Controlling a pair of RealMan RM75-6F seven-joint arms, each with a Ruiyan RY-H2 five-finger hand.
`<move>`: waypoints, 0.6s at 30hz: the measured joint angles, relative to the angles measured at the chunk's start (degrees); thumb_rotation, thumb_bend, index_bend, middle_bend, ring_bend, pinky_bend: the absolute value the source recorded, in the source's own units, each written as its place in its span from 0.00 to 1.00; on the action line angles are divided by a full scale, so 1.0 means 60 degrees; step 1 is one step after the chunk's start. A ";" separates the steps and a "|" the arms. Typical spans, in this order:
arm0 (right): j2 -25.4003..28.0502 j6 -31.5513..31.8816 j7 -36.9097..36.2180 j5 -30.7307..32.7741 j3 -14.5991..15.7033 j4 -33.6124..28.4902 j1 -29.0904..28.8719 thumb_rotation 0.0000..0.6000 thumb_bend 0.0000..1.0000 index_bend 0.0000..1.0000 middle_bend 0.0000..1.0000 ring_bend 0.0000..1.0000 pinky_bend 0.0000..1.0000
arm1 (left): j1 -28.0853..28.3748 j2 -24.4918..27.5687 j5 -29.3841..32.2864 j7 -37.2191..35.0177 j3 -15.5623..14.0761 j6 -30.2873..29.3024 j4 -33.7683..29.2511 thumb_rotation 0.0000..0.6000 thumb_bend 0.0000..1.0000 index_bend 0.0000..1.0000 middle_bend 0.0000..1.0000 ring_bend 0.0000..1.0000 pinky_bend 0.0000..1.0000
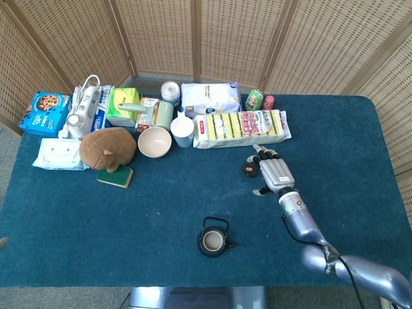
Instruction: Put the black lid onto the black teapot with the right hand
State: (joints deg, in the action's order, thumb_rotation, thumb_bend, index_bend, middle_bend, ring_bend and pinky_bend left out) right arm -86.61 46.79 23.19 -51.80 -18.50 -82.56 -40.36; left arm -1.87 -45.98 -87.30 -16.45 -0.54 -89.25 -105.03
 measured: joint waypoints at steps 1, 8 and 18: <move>-0.0090 -0.0067 0.0065 0.0224 -0.0035 0.0160 -0.0117 1.00 0.06 0.25 0.00 0.00 0.00 | -0.0006 0.0006 0.0006 -0.0032 0.0001 -0.0005 0.0007 1.00 0.07 0.00 0.00 0.00 0.00; -0.0605 -0.0515 0.0524 0.1856 -0.0180 0.1404 -0.0987 1.00 0.06 0.26 0.00 0.00 0.00 | -0.0010 0.0056 0.0137 -0.0281 0.0041 0.0034 0.0077 1.00 0.07 0.00 0.00 0.00 0.00; -0.1011 -0.0788 0.0593 0.2527 -0.0022 0.2310 -0.1572 1.00 0.06 0.27 0.00 0.00 0.00 | 0.0110 0.0073 0.0299 -0.0198 0.0109 0.0266 0.0029 1.00 0.07 0.00 0.00 0.00 0.00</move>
State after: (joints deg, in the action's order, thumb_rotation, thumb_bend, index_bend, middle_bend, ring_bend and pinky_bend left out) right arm -92.67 42.05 26.75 -36.64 -18.63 -68.70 -49.80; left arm -1.21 -45.54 -85.51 -17.63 0.11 -87.66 -104.85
